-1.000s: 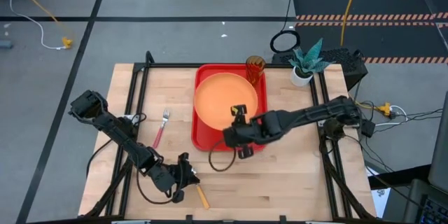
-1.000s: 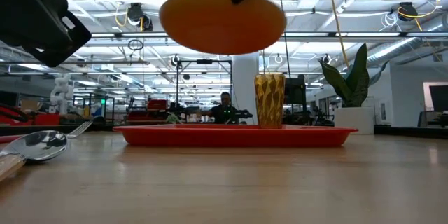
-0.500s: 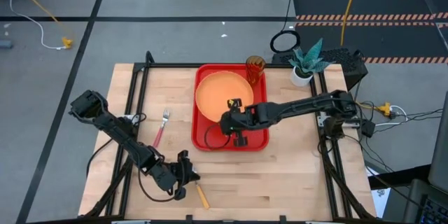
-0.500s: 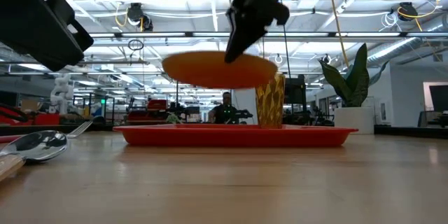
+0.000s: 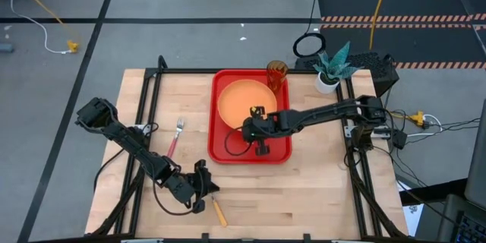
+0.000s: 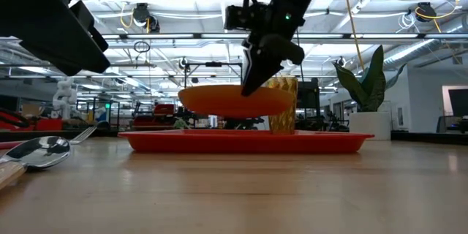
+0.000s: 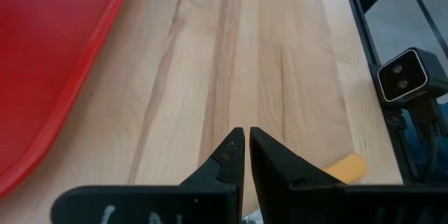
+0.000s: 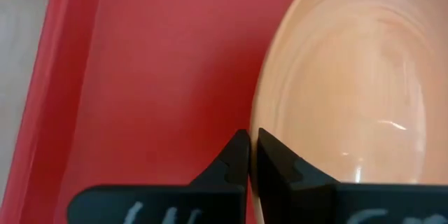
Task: Pick and place plate/cup/fork/spoon on tray
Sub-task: Put the yellow plate on the red serving tray to the bottom left of the yellow cup
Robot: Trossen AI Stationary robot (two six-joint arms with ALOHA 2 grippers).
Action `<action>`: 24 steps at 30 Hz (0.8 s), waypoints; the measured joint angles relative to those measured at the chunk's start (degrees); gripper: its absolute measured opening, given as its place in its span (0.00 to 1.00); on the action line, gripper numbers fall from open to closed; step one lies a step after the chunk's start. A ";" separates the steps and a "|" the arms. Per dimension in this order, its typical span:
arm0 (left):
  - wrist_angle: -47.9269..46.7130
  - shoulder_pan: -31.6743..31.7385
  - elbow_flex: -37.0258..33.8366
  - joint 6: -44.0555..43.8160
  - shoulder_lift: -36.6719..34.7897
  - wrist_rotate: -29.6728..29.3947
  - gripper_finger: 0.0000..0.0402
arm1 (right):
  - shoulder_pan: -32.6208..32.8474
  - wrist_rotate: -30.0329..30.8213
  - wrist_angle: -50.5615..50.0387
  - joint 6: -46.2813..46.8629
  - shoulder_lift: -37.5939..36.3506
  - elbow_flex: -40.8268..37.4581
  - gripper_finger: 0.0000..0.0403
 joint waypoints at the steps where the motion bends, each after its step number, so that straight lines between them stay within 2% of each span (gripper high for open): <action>1: 0.02 0.00 0.00 0.00 0.00 0.00 0.06 | -0.09 -0.04 0.56 0.00 0.00 -0.49 0.00; 24: 0.06 0.02 0.00 1.64 0.00 0.02 0.06 | -3.19 -0.09 11.62 -0.25 0.00 -8.93 0.09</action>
